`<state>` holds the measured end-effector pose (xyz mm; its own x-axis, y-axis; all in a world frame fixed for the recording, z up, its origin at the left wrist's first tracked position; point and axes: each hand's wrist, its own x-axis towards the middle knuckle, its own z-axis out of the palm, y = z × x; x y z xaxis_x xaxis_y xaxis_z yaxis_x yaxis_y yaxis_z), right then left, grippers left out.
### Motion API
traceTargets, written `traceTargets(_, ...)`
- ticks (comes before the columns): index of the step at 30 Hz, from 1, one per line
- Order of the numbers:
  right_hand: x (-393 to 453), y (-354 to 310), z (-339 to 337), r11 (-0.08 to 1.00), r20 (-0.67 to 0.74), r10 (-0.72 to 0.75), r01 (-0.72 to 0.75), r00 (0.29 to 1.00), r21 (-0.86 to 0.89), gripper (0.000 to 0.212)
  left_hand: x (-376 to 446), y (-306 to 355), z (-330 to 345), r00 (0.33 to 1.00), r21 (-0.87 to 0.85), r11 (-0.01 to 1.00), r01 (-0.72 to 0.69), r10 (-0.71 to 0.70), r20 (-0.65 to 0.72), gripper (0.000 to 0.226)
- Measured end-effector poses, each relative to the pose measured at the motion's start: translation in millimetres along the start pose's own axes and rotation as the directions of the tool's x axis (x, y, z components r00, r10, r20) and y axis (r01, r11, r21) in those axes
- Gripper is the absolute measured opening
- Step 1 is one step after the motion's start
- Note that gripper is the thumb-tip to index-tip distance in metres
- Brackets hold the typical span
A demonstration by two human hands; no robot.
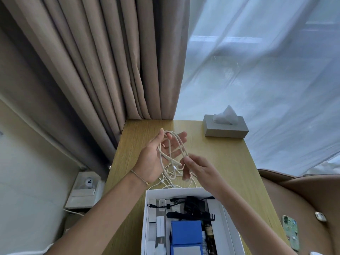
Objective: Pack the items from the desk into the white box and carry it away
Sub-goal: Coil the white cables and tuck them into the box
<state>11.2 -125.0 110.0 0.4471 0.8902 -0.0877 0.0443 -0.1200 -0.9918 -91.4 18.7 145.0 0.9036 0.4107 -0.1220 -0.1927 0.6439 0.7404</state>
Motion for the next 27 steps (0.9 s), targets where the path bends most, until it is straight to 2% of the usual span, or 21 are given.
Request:
traceTargets(3, -9, 13, 13, 1.0, 0.057, 0.017, -0.016, 0.998, -0.021, 0.034, 0, -9, -1, 0.997, -0.111, 0.993, 0.048, -0.055, -0.06, 0.034)
traceTargets(8, -36, 38, 13, 0.991, 0.042, 0.127, -0.125, 0.991, -0.046, 0.034, -7, -21, -12, 0.991, -0.043, 0.999, 0.006, -0.012, -0.131, 0.005)
traceTargets(11, -54, 50, 8, 0.969, 0.057, 0.222, -0.227, 0.973, 0.096, 0.036, -17, -39, -22, 0.981, 0.033, 0.999, 0.033, -0.026, -0.195, 0.013)
traceTargets(17, -76, 60, 22, 0.836, 0.18, 0.404, -0.442, 0.897, 0.324, 0.051, -34, -84, -26, 0.943, -0.027, 0.995, 0.097, -0.1, -0.317, 0.024)
traceTargets(21, -81, 68, 32, 0.691, 0.236, 0.514, -0.561, 0.824, 0.455, 0.062, -45, -106, -26, 0.897, 0.127, 0.982, 0.137, -0.069, -0.436, 0.035)
traceTargets(24, -85, 76, 31, 0.697, 0.163, 0.571, -0.58, 0.804, 0.42, 0.052, -54, -114, -31, 0.899, 0.328, 0.929, 0.172, -0.012, -0.438, 0.031)
traceTargets(27, -89, 82, 25, 0.76, 0.071, 0.561, -0.548, 0.825, 0.349, 0.032, -63, -118, -41, 0.933, 0.533, 0.832, 0.154, 0.055, -0.355, 0.027)
